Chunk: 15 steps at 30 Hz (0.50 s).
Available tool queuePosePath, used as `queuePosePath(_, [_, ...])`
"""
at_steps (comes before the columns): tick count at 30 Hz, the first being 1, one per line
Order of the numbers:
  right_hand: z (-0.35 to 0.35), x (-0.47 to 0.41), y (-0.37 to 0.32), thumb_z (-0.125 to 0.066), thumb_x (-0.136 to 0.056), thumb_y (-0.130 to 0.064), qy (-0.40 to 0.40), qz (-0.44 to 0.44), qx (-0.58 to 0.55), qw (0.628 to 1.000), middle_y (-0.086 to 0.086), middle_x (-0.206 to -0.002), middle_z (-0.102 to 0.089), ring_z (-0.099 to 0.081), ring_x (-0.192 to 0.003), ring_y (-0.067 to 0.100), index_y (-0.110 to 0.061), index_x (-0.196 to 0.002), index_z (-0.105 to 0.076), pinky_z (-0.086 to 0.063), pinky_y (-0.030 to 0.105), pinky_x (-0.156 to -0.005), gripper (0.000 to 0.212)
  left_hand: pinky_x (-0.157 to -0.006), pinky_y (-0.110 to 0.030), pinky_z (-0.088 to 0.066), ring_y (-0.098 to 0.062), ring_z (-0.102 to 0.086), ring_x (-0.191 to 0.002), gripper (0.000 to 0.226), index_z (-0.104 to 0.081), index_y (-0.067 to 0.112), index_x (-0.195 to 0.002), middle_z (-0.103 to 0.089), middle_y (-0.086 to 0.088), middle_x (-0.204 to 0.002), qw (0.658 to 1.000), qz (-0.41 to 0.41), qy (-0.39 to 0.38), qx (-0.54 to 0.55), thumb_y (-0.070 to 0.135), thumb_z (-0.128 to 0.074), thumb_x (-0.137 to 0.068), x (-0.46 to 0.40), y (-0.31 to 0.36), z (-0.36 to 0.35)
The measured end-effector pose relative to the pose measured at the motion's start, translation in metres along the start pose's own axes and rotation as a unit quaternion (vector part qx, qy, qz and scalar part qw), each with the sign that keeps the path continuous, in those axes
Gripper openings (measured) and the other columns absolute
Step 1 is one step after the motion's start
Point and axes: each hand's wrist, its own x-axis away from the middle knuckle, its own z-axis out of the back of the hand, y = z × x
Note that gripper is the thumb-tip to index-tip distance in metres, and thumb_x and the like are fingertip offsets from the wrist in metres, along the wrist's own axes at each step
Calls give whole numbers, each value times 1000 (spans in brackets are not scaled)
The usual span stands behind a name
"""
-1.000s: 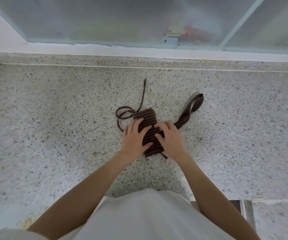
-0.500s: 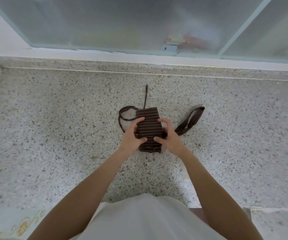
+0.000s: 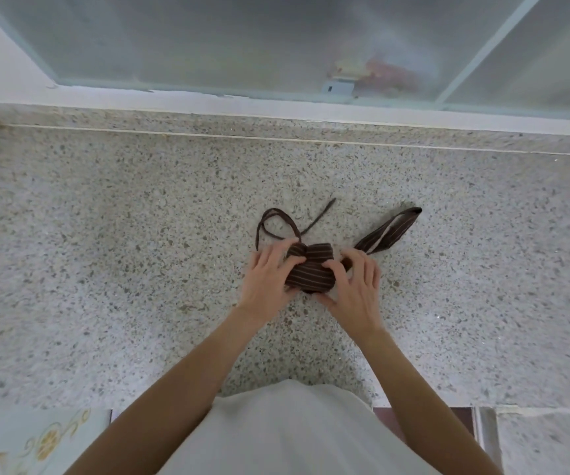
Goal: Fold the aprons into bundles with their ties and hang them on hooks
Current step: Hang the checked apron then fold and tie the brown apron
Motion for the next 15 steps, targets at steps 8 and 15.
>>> queuePosePath(8, [-14, -16, 17, -75, -69, -46, -117, 72, -23, 990, -1, -122, -61, -48, -125, 20, -15, -118, -56, -18, 40, -114, 61, -97, -34, -39, -18, -55, -115, 54, -55, 21, -115, -59, 5, -125, 996, -40, -81, 28, 33, -79, -67, -9, -21, -4])
queuePosePath(15, [2, -34, 14, -66, -74, -40, -149, -17, -182, 972, 0, -116, -63, -52, -119, 20, -14, -112, -59, -32, 30, -107, 47, -92, -28, -43, -14, -53, -108, 50, -56, 21, -115, -61, 4, -111, 966, 59, -158, 196, 28, -76, -70, -29, -17, 14])
